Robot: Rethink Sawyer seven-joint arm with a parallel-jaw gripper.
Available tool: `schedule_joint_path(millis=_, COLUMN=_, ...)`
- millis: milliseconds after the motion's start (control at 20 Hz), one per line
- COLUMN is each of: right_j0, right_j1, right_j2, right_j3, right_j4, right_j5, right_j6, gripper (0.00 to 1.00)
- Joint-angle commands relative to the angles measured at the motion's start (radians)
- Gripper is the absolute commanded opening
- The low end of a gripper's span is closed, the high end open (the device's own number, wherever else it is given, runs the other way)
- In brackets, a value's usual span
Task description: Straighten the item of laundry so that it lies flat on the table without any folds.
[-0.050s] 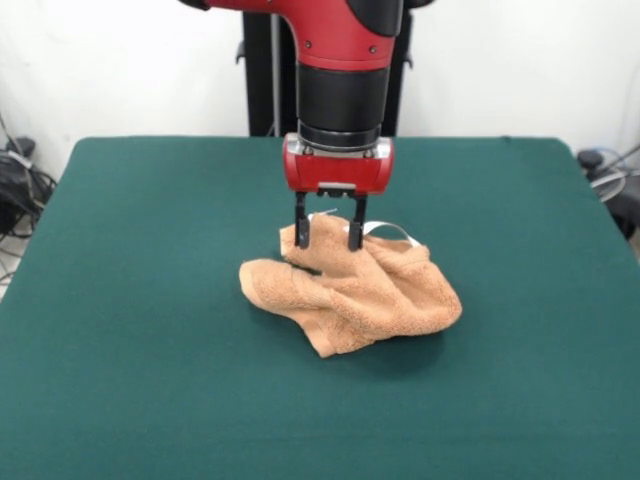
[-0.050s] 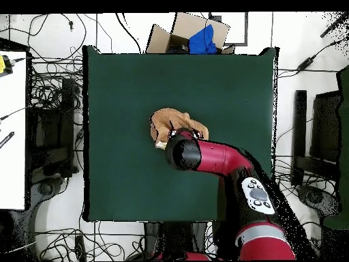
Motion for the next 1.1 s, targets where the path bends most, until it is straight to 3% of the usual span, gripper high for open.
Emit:
schedule_joint_path(millis=50, right_j0=0.017, right_j1=0.016, right_j2=0.044, right_j3=0.051, right_j4=-0.039, right_j5=-0.058, right_j6=0.131, gripper=1.00)
schedule_joint_path(millis=700, right_j0=0.008, right_j1=0.014, right_j2=0.052, right_j3=0.083, right_j4=-0.038, right_j5=-0.071, right_j6=0.138, gripper=1.00)
schedule_joint_path(millis=1100, right_j0=0.023, right_j1=-0.022, right_j2=0.049, right_j3=0.174, right_j4=-0.011, right_j5=-0.053, right_j6=0.182, gripper=1.00)
